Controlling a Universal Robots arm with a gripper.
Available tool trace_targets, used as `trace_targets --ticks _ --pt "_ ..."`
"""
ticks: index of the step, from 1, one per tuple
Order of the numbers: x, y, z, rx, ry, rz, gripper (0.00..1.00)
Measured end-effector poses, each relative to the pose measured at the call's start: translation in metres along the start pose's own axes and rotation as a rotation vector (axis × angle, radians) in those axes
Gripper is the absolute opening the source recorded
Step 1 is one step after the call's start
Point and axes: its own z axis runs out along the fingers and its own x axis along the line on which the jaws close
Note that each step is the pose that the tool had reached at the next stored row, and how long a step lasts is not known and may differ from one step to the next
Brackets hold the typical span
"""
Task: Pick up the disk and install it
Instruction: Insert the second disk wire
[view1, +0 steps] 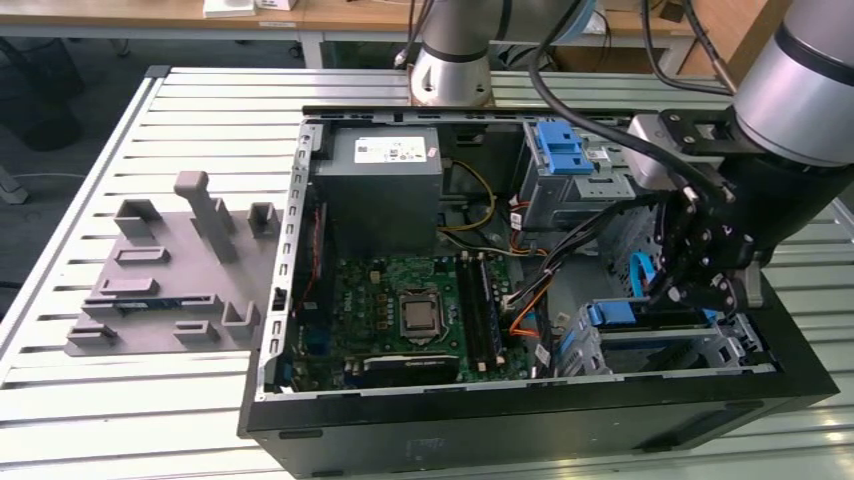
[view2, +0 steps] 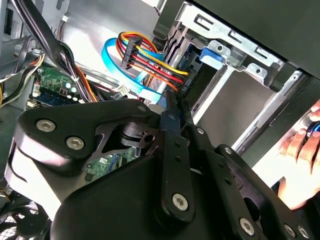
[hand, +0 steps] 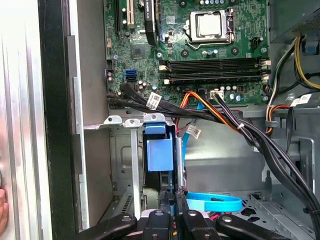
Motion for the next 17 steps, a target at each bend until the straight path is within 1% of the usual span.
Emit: trace_targets --ticks 11,12,13,15,16,17 --pt "0.0003 0.0000 0.0014 -0.0001 -0.0002 0.000 0.16" --pt "0.0003 0.0000 0.0014 -0.0001 -0.0003 0.000 0.17" --pt "0.0003 0.0000 0.0016 -0.0001 -0.0005 0.000 0.23" --pt "0.0004 0.0000 0.0014 0.0000 -0.0002 0.000 0.23" --pt "0.0004 0.0000 0.0014 -0.0001 -0.0002 0.000 0.29" --pt "0.0004 0.0000 0.0014 0.0000 -0.0001 0.000 0.29"
